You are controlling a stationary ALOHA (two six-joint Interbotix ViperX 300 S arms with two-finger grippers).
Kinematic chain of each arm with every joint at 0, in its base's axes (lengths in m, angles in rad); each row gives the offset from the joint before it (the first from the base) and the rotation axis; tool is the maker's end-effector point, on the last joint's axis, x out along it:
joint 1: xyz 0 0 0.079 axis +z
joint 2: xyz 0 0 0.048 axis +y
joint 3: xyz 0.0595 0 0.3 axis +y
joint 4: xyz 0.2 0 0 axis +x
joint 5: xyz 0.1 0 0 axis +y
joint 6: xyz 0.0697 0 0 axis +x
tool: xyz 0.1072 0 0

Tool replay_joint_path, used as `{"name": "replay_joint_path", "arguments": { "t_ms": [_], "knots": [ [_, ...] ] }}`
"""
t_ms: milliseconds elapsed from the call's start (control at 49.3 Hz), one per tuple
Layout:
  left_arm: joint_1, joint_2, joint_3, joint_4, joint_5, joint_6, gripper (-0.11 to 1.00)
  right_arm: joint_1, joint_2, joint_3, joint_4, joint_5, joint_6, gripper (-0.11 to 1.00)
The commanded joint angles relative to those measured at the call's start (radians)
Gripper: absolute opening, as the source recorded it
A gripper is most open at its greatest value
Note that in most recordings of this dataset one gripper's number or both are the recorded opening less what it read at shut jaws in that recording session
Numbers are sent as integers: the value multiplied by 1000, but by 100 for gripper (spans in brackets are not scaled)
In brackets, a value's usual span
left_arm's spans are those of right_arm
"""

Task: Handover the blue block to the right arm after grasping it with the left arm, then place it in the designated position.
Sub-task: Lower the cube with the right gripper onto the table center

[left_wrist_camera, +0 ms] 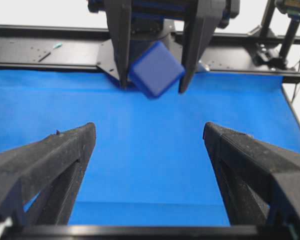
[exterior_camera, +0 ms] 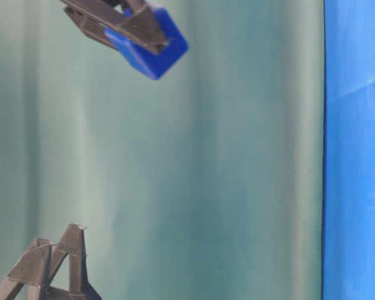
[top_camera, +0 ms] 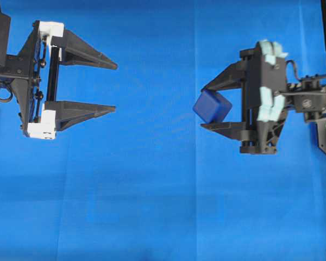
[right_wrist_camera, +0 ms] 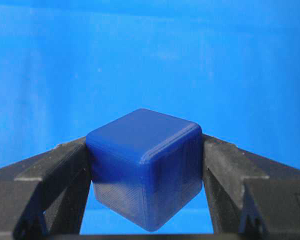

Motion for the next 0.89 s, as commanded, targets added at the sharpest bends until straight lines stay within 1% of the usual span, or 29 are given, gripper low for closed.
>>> {"name": "replay_joint_path", "arguments": {
  "t_ms": [0, 304, 608, 770, 872],
  "knots": [
    [0, -14, -15, 0, -5, 0, 93, 2, 28, -23, 2, -25, 3, 56],
    [0, -14, -15, 0, -5, 0, 93, -18, 202, -37, 2, -195, 6, 56],
    [0, -15, -14, 0, -5, 0, 93, -74, 411, -48, 2, -362, 48, 56],
    [0, -15, -14, 0, -5, 0, 93, -100, 505, -49, 2, -471, 55, 56],
    [0, -15, -14, 0, -5, 2, 93, -101, 552, -57, 5, -541, 57, 56]
  ]
}}
